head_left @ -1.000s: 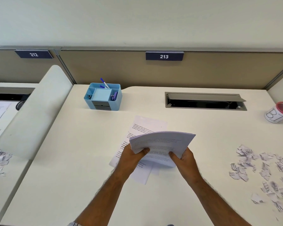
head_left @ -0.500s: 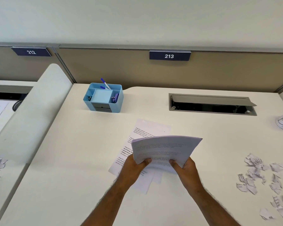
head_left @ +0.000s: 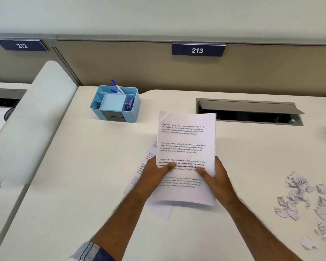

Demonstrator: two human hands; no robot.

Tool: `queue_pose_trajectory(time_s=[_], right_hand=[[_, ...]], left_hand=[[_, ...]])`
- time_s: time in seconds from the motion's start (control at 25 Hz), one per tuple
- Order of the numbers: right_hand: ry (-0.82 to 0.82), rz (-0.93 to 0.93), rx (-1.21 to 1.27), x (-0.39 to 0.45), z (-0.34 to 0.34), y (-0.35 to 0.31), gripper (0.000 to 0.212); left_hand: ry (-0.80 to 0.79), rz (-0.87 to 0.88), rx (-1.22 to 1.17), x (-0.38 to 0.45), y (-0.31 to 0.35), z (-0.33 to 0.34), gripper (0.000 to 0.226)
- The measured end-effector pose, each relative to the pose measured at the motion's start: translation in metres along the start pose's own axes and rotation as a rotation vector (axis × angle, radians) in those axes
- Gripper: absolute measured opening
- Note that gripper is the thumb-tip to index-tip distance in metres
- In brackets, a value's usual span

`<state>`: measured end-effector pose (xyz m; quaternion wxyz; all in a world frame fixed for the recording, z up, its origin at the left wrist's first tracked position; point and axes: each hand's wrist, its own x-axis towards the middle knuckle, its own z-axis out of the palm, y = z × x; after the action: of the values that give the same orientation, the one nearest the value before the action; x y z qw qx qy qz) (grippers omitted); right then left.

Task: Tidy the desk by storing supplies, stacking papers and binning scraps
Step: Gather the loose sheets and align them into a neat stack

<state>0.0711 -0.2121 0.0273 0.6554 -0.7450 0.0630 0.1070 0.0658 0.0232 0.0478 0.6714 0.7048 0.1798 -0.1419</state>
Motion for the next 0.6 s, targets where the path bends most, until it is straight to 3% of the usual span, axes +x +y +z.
queue_pose_trajectory(time_s=[0.2,0.36,0.48,0.6], right_hand=[[0.040,0.059,0.028,-0.001,-0.007,0.017,0.039],[0.102,0.112,0.036,-0.009,-0.017,0.033,0.039],[0.129,0.139,0.040,-0.016,-0.027,0.041,0.038],[0.156,0.146,0.040,-0.023,-0.036,0.046,0.038]], left_hand=[[-0.061,-0.054,0.070,0.018,-0.016,0.005,0.039],[0.111,-0.078,0.260,0.031,-0.033,-0.006,0.024],[0.352,-0.017,0.653,0.038,-0.046,-0.025,0.055],[0.382,-0.147,0.938,0.039,-0.053,-0.039,0.094]])
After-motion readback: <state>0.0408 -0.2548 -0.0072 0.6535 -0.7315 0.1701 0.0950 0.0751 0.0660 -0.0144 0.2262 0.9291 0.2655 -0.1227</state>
